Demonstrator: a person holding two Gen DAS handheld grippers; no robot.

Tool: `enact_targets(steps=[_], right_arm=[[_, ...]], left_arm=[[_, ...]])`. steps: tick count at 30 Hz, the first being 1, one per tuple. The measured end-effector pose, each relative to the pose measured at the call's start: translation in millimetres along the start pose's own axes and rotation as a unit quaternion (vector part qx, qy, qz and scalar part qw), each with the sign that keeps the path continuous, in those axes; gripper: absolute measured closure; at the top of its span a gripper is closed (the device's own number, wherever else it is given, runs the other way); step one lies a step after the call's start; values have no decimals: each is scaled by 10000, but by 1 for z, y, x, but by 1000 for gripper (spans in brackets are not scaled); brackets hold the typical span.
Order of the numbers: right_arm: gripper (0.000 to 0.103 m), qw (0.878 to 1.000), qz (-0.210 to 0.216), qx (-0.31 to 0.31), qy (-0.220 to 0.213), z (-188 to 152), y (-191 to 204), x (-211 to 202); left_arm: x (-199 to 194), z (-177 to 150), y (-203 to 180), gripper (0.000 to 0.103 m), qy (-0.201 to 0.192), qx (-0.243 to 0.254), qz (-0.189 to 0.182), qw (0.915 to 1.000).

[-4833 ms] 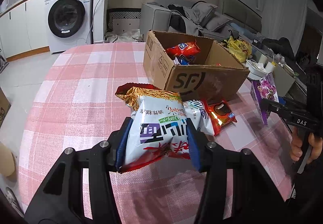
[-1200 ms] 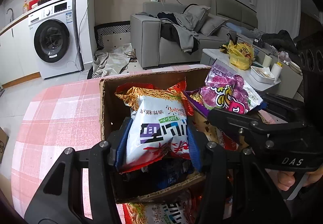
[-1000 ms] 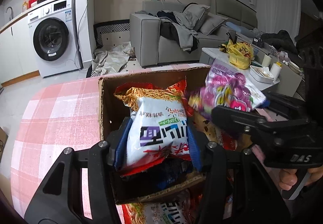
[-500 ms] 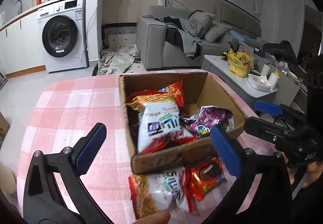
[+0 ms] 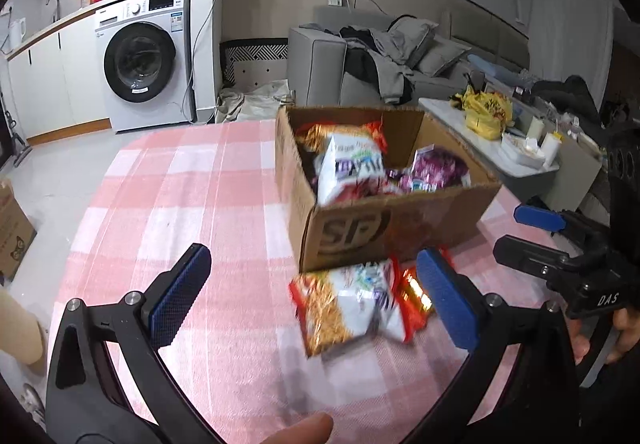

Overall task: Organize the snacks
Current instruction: 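Open both tools and pull them back from the box, then grasp the second noodle-snack bag with the left tool while the right tool grasps the red cookie pack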

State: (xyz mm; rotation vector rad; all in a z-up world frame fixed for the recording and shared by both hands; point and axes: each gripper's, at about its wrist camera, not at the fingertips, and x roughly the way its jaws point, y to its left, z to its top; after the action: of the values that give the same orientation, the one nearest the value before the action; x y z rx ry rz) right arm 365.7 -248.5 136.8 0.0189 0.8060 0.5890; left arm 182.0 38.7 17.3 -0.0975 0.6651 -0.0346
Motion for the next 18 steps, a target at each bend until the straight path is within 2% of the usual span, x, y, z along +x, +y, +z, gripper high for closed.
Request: enact_targets(steps=[6,11,16,18], right_arm=[[0,9997,146,88,160,-14,1,13],[0,9995,23,-8,321,-18,5,23],[0,9974,-270,-83,660,-27,5,44],[0,9964,-334,-68,782,-30,3,52]], left_arm=[[7,-23,0,1,205,103,40,9997],[15,-29,-2,1,246,51,-5,9997],[22,-28,-10,0,297,282,94,9991],[26,-28,-11,0,392,278,4,9988]])
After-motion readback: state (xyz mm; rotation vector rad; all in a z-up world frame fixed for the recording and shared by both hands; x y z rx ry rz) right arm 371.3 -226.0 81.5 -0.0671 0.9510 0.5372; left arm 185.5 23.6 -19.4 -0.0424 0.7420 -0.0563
